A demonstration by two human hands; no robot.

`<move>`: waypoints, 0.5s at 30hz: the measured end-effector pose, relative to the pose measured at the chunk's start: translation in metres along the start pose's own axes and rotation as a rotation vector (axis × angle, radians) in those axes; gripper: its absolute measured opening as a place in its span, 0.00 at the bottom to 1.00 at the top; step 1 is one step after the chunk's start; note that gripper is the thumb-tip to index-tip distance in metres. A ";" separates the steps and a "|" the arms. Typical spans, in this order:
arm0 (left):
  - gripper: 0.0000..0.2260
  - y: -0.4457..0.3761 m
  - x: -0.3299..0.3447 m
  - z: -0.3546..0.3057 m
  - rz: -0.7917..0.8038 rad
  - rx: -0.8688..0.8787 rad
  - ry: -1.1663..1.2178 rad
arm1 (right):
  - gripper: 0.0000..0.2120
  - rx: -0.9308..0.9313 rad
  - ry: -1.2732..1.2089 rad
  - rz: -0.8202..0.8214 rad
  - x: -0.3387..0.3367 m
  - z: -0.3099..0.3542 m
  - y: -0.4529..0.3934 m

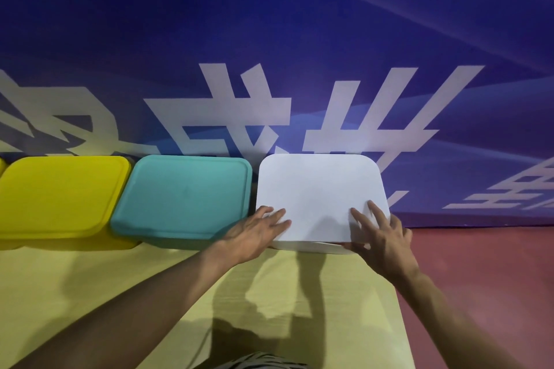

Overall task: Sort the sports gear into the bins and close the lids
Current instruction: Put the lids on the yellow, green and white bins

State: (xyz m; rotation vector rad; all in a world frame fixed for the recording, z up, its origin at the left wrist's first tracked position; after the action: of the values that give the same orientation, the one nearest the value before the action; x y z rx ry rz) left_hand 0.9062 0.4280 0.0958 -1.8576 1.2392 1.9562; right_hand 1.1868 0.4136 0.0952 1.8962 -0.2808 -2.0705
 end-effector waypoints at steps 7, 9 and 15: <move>0.30 -0.006 0.000 0.000 -0.020 -0.012 -0.002 | 0.44 -0.071 -0.213 0.000 0.008 -0.008 -0.005; 0.34 -0.006 0.005 0.002 -0.042 -0.041 0.028 | 0.46 -0.080 -0.232 0.015 0.010 -0.011 -0.005; 0.32 -0.009 0.024 0.007 -0.037 -0.117 -0.017 | 0.49 -0.170 -0.174 0.011 0.010 -0.021 -0.004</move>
State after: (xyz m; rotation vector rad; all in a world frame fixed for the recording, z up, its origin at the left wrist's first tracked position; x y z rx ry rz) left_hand 0.9022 0.4286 0.0695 -1.8994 1.0996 2.0618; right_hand 1.2062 0.4154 0.0822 1.6168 -0.1491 -2.1808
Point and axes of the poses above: each hand's wrist, its own y-axis away from the middle knuckle, its own x-axis out of the palm, z = x × y, the point moved 8 cm from there along -y, towards the middle knuckle, and after that the axes turned 11 degrees about z, right-handed, at the moved point
